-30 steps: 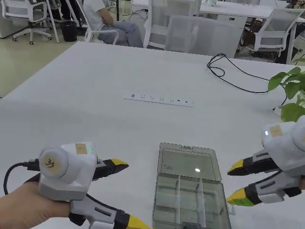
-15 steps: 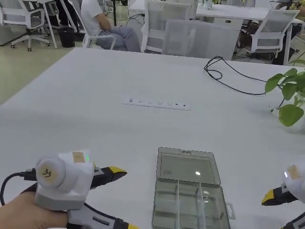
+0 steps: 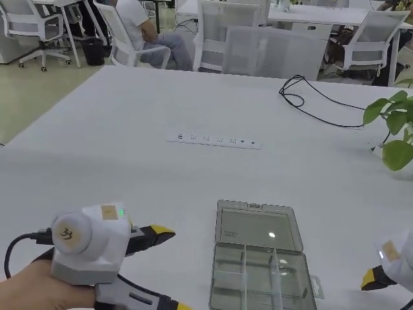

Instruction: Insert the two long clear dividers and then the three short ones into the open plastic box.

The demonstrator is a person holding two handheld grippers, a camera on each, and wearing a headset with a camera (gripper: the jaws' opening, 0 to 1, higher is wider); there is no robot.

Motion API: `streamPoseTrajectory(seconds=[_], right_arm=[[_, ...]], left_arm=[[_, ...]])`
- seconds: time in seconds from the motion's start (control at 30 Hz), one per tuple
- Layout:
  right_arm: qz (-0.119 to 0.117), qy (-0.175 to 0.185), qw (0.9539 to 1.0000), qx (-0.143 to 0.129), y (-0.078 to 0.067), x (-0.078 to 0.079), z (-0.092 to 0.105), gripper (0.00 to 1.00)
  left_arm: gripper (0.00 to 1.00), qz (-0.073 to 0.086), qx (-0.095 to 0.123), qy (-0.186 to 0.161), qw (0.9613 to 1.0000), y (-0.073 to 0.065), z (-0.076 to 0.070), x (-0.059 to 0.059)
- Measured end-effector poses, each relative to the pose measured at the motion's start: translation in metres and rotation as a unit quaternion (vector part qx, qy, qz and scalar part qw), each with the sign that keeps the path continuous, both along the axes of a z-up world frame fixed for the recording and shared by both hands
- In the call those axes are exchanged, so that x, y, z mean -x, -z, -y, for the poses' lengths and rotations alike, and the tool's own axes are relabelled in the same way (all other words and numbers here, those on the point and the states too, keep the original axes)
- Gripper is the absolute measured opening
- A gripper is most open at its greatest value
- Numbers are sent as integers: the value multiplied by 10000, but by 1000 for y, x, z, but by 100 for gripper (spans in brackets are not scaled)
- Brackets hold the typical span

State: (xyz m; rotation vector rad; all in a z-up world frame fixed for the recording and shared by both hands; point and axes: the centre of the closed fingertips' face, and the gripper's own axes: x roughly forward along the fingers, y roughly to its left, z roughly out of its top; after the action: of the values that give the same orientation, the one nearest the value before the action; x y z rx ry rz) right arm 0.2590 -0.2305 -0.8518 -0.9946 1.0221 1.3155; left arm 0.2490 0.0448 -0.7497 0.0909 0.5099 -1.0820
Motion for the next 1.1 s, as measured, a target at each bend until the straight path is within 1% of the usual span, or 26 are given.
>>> streamPoseTrajectory(seconds=[0.17,0.2,0.27,0.37,0.43,0.6,0.87,0.97,1.03,1.1], right_arm=[[-1,-84,9999,137,6,4,3,47],[74,-148,9998,99,5,3,2,47],[57,-79,9999,111,4,2,3,46],[74,-100,9999,115,4,2,3,46],[82,-114,9998,129,4,1,4,44],[90,-125,9998,126,3,0,3,33],[106,-90,9998,163,3,-1,4,33],[200,-53,9997,159,1,-4,3,33],[224,40,9997,60,-4,-5,0,33],[256,58,9997,10,-8,-6,-2,33]], left_arm=[[100,-13,11,13,10000,0,1,0],[100,-10,14,10,10000,0,0,0],[100,-4,14,0,10000,-1,0,0],[100,-2,18,3,10000,-1,0,0],[100,-4,15,9,10000,0,1,0],[100,7,22,9,10000,0,1,-1],[100,27,29,20,10000,-2,1,-1],[100,34,29,18,10000,-2,1,-1],[100,33,32,14,10000,-2,1,-1],[100,36,38,18,10000,-3,1,-1]])
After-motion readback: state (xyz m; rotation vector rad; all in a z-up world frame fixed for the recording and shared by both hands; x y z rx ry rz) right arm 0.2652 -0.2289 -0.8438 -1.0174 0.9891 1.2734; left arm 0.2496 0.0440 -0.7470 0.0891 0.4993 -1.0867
